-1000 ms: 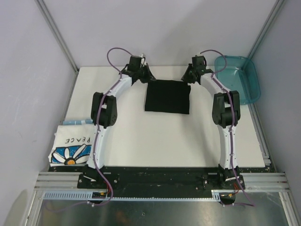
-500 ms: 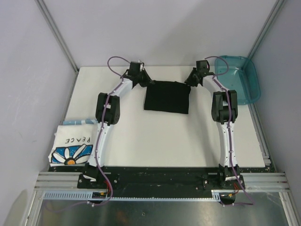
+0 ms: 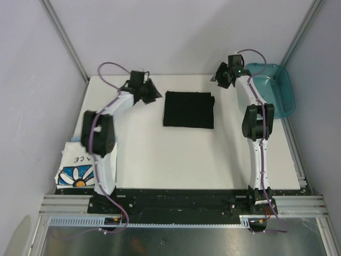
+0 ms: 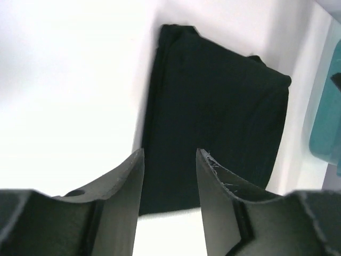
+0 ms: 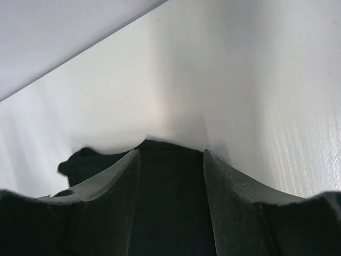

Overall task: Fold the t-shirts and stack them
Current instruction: Put the neatly folded tshirt into the corner of the board with both arms

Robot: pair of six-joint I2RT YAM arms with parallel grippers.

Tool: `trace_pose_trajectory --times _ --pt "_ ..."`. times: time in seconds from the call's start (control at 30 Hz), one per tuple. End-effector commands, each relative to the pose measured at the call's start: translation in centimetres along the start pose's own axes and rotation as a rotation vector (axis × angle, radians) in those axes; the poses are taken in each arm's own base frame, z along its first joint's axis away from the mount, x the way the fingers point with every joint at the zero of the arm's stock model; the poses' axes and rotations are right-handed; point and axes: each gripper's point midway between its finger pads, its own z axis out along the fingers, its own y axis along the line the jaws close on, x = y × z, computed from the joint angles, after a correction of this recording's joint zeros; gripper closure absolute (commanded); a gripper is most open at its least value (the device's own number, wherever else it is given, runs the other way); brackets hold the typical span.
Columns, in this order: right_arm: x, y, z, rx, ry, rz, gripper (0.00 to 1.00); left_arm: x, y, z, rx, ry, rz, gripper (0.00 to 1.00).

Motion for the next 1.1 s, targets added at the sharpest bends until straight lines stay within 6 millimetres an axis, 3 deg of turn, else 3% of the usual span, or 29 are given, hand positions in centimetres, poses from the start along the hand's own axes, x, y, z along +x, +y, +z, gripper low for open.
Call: trace_pose_trajectory --times 0.0,0.1,0.2,0.33,0.47,0.57,0.67,0.9,1.07 --pt "-0.7 3.8 -6.0 -0.069 -0.001 -0.029 0.44 -3.0 4.5 -10.8 -0.211 -0.235 0.022 0.5" --pt "2.2 4.4 -7.0 -0.104 0.041 -0.018 0.44 -1.0 9.9 -14.7 -0.421 -0.238 0.063 0.49" --pt "5.3 4.6 -7.4 -0.128 0.09 -0.009 0.44 0.3 13.6 -17.7 -0.598 -0.222 0.148 0.49" --pt "8.8 4.4 -7.7 -0.141 0.159 -0.009 0.45 1.5 16.5 -20.3 -0.769 -0.179 0.211 0.5" --pt "11.1 4.1 -8.2 -0.149 0.202 -0.014 0.45 3.8 18.8 -22.0 -0.869 -0.131 0.201 0.5" --pt "11.9 4.1 -8.7 -0.167 0.212 -0.013 0.45 5.9 20.2 -22.3 -0.905 -0.096 0.171 0.45" --pt "12.5 4.1 -8.9 -0.172 0.223 -0.014 0.45 6.7 21.4 -21.9 -0.95 -0.078 0.16 0.4" --pt "13.7 4.0 -9.3 -0.174 0.241 -0.024 0.45 5.3 22.6 -19.7 -1.042 -0.059 0.191 0.43" --pt "14.0 3.1 -9.2 -0.155 0.248 -0.024 0.45 6.1 23.5 -18.1 -1.054 -0.004 0.195 0.46"
